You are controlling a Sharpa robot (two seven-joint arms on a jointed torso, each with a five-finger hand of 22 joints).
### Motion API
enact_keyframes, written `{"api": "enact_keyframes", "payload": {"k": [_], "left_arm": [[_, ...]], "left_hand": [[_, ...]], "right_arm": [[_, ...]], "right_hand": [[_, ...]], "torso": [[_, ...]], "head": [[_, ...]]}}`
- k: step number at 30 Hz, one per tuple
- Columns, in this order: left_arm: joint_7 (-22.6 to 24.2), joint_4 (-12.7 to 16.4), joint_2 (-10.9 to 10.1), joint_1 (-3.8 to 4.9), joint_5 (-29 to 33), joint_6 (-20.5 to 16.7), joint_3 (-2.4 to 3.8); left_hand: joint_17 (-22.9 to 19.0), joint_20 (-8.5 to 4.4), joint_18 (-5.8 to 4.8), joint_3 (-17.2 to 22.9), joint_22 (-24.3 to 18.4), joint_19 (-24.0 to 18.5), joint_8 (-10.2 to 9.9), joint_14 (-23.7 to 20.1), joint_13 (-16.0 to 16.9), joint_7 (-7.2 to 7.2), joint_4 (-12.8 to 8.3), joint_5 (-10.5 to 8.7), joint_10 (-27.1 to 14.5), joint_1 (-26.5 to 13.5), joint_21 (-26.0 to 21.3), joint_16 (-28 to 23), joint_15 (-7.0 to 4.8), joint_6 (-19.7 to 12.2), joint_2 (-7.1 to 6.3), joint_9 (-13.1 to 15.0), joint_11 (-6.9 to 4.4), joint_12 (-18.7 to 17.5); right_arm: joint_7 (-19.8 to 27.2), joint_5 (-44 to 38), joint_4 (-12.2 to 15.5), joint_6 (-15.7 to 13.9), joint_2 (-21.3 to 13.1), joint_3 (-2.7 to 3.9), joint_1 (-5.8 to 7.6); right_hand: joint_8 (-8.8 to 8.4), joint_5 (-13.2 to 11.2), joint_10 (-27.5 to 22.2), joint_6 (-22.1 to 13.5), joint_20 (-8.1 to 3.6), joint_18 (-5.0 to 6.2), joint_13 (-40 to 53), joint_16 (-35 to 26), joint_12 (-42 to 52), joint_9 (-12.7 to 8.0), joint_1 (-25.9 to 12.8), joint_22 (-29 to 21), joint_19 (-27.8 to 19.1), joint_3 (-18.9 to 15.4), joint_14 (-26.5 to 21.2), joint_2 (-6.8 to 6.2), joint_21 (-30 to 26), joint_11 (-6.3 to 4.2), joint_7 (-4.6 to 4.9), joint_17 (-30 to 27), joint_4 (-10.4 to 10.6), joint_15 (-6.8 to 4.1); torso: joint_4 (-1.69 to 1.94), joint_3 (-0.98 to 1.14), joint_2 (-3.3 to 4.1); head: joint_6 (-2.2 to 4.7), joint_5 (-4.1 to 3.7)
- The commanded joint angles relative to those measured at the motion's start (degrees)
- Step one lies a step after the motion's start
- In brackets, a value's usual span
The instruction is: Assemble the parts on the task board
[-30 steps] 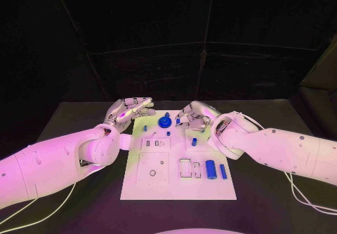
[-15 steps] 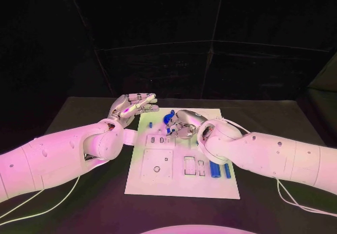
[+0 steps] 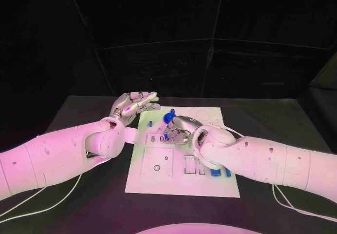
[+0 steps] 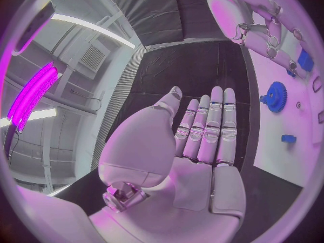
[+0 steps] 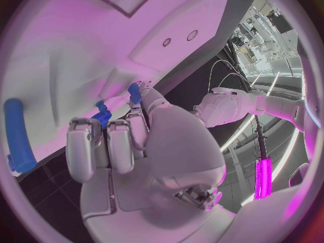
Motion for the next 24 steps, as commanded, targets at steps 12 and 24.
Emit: {"api": "enact_keyframes", "payload": {"k": [12,24], "left_arm": [[0.4,-0.3,0.3,0.12,0.0,0.3,0.06],[0.4,-0.5,0.4,0.11,0.0,0.4,0.05]], "left_hand": [[0.1,-0.02,0.33,0.1,-0.1,0.3,-0.4,0.4,-0.1,-0.18,-0.2,0.20,0.5,0.3,-0.3,-0.4,-0.19,0.4,0.40,-0.1,0.01,-0.4],[0.1,-0.02,0.33,0.1,-0.1,0.3,-0.4,0.4,-0.1,-0.18,-0.2,0.20,0.5,0.3,-0.3,-0.4,-0.19,0.4,0.40,-0.1,0.01,-0.4]], "right_arm": [[-1.1,-2.5,-0.8,-1.0,1.2,0.04,-0.66],[-2.3,-2.7,-1.4,1.3,1.1,0.04,-0.72]], "right_hand": [[0.35,0.4,0.5,1.4,-0.38,-0.53,0.0,-0.4,0.0,0.2,0.1,8.3,0.8,0.5,3.6,-0.15,0.2,-0.76,-0.81,3.5,0.1,-0.44],[0.15,0.4,0.3,1.1,-0.35,-0.50,-0.2,-0.5,-0.2,0.1,-0.2,8.2,0.7,0.7,3.6,-0.51,0.1,-0.65,-0.67,3.4,0.2,-0.38]], "torso": [[0.06,-0.02,-0.03],[0.03,0.00,-0.02]], "head": [[-0.09,0.07],[-0.36,-0.15]]}}
